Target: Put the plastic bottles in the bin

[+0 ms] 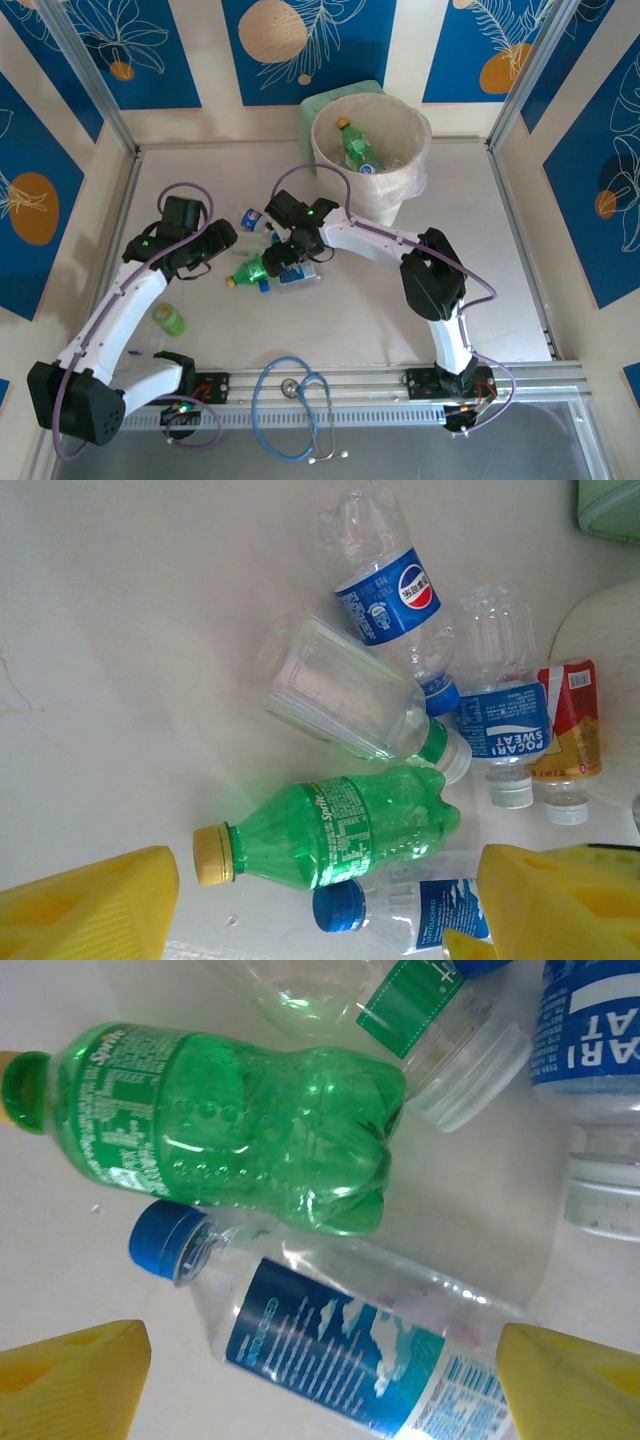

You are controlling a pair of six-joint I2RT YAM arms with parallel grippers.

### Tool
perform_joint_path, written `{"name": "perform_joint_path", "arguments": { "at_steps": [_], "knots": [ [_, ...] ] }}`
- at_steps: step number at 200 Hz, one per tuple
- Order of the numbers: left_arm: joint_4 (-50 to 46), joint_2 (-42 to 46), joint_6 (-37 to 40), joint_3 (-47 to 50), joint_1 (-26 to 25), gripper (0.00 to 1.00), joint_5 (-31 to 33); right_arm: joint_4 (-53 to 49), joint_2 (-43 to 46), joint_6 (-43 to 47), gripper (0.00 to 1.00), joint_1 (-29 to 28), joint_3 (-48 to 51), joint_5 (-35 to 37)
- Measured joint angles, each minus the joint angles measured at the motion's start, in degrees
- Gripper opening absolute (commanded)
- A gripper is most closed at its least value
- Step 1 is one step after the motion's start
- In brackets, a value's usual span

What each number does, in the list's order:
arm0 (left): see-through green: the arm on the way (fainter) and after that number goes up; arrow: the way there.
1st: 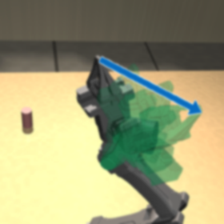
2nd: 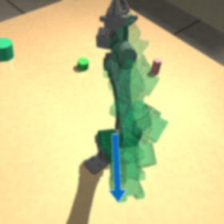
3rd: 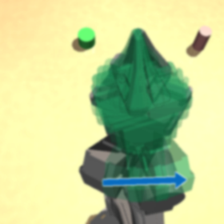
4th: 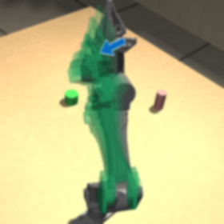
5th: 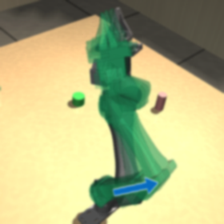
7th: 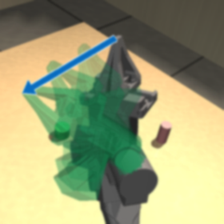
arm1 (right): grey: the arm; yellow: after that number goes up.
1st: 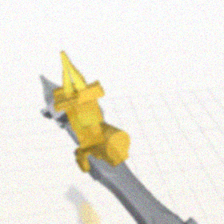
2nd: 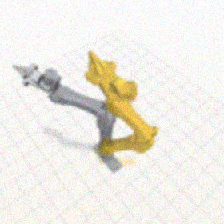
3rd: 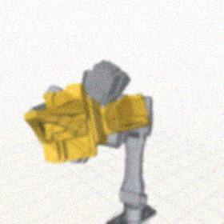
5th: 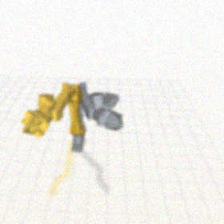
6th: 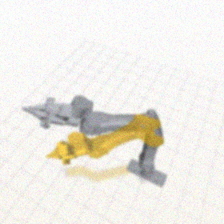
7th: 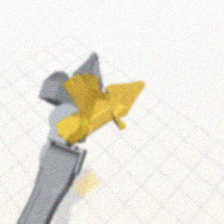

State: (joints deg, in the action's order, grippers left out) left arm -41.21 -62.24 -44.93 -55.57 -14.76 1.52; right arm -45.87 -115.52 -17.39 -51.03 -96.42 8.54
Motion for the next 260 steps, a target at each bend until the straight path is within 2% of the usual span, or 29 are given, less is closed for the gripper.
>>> {"name": "perform_joint_path", "arguments": {
  "at_steps": [57,116,204,237,260],
  "knots": [
    [0.04,-0.09,-0.02,1.60,0.02,0.78,-1.20,0.24,-2.93,1.79,0.90,0.26,-1.27,-2.64],
    [0.15,-0.59,-0.02,1.60,0.02,0.78,-1.81,0.85,-1.70,1.99,0.90,-0.22,5.33,-5.40],
    [0.44,-0.94,-0.22,1.60,0.02,0.78,-2.84,-0.24,1.53,1.73,0.89,-4.90,9.94,0.22],
    [0.46,-0.94,-0.24,1.60,0.02,0.77,-3.02,-1.29,1.51,0.79,0.82,-5.84,11.08,3.23],
    [0.72,-0.94,-0.26,1.97,0.02,0.77,-3.02,-1.51,1.29,-0.07,0.72,-5.97,11.06,4.46]
  ]
}}
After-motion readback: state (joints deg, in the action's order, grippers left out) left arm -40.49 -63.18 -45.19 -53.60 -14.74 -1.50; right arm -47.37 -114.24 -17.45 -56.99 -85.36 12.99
